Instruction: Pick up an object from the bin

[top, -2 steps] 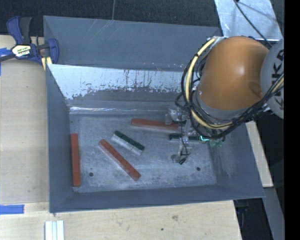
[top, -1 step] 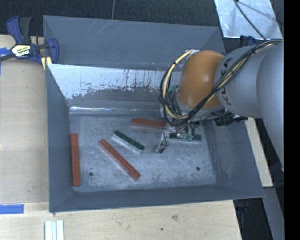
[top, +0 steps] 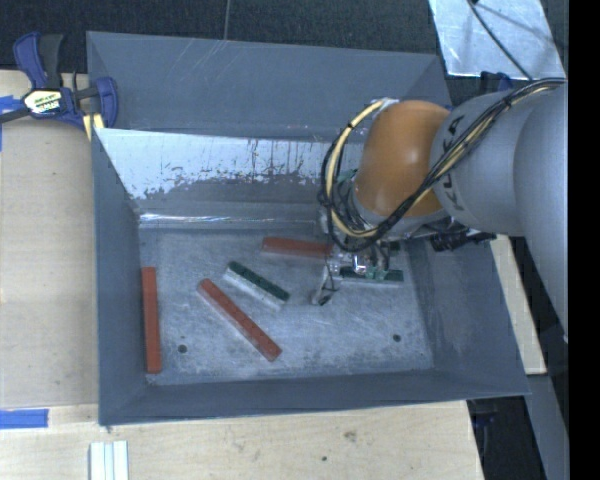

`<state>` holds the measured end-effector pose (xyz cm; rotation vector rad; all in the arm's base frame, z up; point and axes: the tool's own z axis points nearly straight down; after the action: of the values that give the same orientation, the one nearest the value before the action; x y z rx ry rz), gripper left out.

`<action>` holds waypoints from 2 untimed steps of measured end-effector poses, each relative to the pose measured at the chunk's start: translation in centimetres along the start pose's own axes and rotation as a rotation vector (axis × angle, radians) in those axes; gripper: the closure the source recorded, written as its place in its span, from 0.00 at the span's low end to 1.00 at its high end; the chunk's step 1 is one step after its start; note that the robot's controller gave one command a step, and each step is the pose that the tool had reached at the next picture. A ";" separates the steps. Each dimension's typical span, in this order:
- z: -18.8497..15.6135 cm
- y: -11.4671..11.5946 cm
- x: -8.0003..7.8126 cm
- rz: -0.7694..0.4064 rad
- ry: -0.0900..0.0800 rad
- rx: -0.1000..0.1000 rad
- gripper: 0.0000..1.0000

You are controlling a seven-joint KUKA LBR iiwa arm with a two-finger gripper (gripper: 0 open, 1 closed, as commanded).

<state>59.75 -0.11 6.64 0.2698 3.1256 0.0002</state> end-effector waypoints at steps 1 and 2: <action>-0.1 0.0 -0.1 0.000 -0.003 -0.001 0.00; -0.1 0.0 -0.3 0.000 -0.004 -0.001 0.00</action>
Offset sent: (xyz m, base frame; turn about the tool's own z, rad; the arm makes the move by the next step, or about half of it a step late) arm 0.0000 0.0000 0.0000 0.0000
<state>60.01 -0.11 6.77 0.2688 3.1212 0.0011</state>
